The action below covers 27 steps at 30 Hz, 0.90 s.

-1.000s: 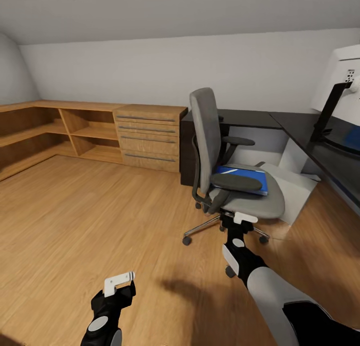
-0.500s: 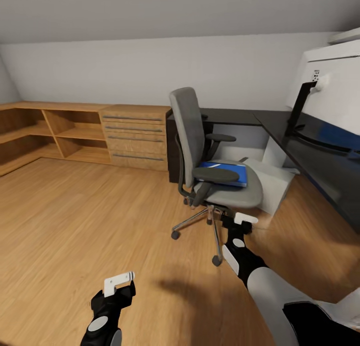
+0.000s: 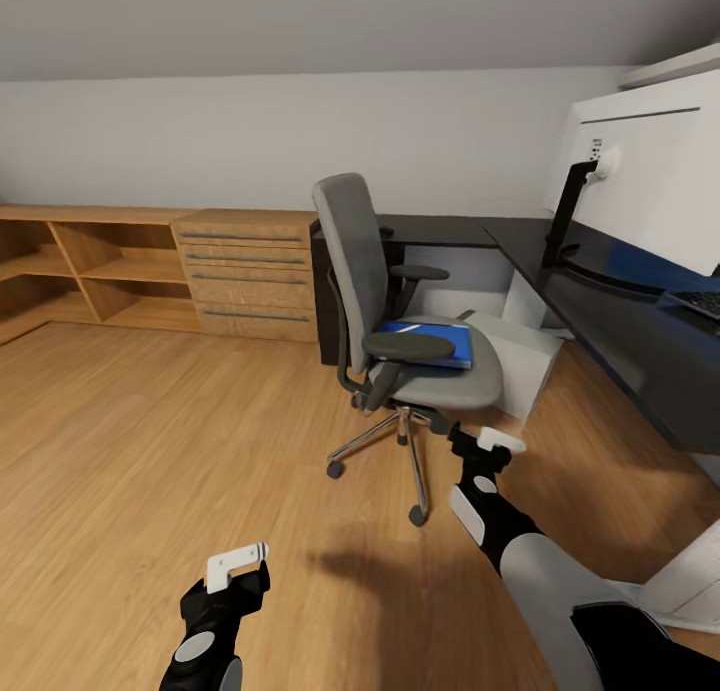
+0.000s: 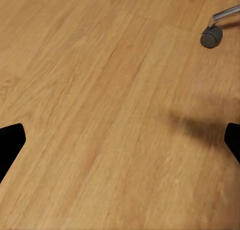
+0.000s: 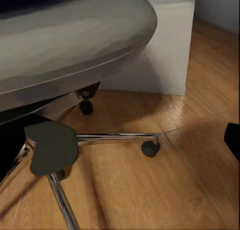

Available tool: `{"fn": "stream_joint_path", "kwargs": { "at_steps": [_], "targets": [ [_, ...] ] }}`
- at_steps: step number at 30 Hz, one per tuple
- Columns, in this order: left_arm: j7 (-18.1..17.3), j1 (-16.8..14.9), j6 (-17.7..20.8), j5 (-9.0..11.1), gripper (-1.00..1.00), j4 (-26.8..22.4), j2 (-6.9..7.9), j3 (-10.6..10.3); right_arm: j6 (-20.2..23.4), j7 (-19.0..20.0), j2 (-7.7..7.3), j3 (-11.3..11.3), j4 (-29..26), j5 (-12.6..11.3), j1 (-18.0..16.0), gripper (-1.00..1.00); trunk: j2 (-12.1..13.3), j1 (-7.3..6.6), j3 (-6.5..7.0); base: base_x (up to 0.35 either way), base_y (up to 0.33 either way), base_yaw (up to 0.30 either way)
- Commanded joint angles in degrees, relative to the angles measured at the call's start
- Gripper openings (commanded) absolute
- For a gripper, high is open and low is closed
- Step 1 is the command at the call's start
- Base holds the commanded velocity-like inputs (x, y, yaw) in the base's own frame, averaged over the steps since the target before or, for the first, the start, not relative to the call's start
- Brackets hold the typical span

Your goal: In the bedroom, organize the workspace by keeping the computer under the desk, ensuring the monitor is on the desk, placing the keyboard on the desk next to the monitor, placing the mouse on the desk next to the keyboard, moving the folder from the swivel chair onto the desk next to the mouse, stacking the notebook on top of the folder with the pen on top of the notebook, and positioning the swivel chair next to the desk.

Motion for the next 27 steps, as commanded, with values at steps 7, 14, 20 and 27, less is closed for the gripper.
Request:
{"fn": "stream_joint_path", "kwargs": {
  "at_steps": [7, 14, 20, 27],
  "targets": [
    [0.5, 0.0, 0.1, 0.5, 1.00, -0.1, 0.01, -0.1, -4.1, -3.5, -0.58, 0.2, 0.2, -0.7, 0.0, 1.00, 0.0, -0.01, 0.27, 0.000, 0.027, -0.184],
    [0.5, 0.0, 0.1, 0.5, 1.00, -0.1, 0.10, -0.1, -3.8, -3.3, -2.07, -0.2, 0.2, -6.0, 0.0, 1.00, 0.0, -0.01, 0.64, 0.087, 0.262, -0.232],
    [0.5, 0.0, 0.1, 0.5, 1.00, -0.1, 0.10, 0.0, -3.9, -3.2, -2.59, -0.2, 0.1, -7.7, 0.0, 1.00, 0.0, -0.01, 0.70, 0.088, 0.106, -0.060],
    [0.5, 0.0, 0.1, 0.5, 1.00, -0.1, 0.10, 0.0, -4.6, -3.5, -2.19, -0.1, 0.5, -7.6, 0.0, 1.00, 0.0, -0.01, 0.70, 0.004, 0.005, -0.003]
  ]
}}
